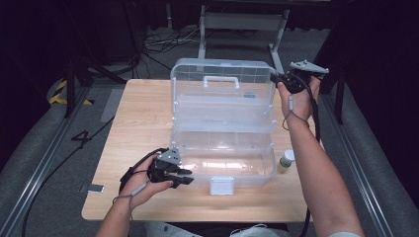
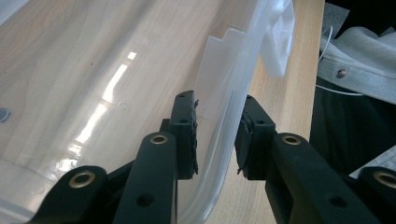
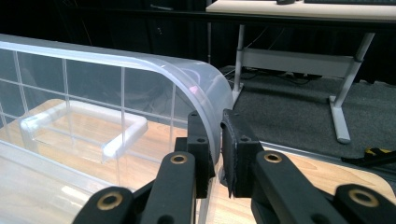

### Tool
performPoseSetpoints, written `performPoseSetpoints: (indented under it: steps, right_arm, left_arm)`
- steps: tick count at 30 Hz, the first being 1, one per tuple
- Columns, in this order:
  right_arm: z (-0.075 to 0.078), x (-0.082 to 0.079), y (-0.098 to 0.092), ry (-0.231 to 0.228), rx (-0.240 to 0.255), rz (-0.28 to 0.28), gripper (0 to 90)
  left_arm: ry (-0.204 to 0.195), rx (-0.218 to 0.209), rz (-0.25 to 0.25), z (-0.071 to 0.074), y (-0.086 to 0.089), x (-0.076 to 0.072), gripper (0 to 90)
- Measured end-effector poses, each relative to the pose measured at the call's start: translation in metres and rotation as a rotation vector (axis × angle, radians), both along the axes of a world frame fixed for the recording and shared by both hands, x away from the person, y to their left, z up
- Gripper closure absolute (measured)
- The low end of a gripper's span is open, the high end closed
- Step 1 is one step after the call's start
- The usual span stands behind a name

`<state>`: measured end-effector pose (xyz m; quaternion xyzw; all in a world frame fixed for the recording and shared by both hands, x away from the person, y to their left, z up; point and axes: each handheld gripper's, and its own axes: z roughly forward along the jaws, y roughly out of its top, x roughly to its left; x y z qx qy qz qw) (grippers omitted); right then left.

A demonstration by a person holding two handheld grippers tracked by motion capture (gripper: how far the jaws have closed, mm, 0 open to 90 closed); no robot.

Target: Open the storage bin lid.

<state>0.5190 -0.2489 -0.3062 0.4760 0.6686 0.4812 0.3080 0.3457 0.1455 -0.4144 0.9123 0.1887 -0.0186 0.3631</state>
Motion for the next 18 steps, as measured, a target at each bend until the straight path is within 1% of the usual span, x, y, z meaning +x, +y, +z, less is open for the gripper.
performPoseSetpoints:
  steps: [8,14,18]
  right_arm:
    - [-0.003,0.011,0.000,0.023,0.006,-0.001,82.9]
    - [-0.006,0.019,0.000,0.038,0.013,-0.002,83.1]
    - [-0.007,0.022,0.000,0.044,0.012,-0.004,83.2]
  left_arm:
    - [-0.003,0.005,0.010,0.000,-0.001,-0.001,71.1]
    - [0.009,0.044,0.028,0.002,-0.004,-0.001,70.3]
    - [0.011,0.046,0.031,0.002,-0.005,-0.001,70.2]
